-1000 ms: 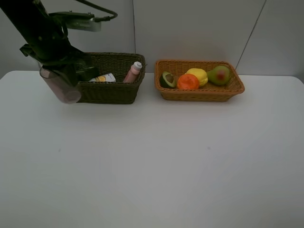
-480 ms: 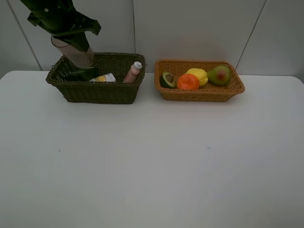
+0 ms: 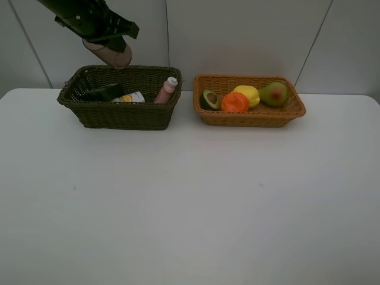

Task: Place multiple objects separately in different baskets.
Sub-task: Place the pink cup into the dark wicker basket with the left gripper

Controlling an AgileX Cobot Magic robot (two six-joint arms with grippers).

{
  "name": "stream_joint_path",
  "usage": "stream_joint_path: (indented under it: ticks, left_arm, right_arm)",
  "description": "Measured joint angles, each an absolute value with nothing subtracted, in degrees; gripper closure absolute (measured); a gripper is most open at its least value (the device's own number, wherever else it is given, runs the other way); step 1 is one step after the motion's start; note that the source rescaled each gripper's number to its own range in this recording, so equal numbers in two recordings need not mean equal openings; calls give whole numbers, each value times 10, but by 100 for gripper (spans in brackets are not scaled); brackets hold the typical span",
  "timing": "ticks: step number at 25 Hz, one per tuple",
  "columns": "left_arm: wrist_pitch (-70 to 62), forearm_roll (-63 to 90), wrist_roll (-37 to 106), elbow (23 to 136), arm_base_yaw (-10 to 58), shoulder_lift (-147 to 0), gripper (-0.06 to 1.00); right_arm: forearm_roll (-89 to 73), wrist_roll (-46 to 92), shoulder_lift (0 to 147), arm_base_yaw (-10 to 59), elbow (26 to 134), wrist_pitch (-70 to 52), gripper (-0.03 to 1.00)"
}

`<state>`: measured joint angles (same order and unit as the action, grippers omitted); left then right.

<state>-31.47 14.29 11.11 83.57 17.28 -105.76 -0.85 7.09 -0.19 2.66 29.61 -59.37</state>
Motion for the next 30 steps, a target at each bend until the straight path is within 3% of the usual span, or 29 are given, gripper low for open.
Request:
stream_joint_path:
  ticks: [30]
  left_arm:
    - [-193,198,162,836,197,-1151,94]
  right_arm:
    - [-9,71,-2,27,296,-594,-3]
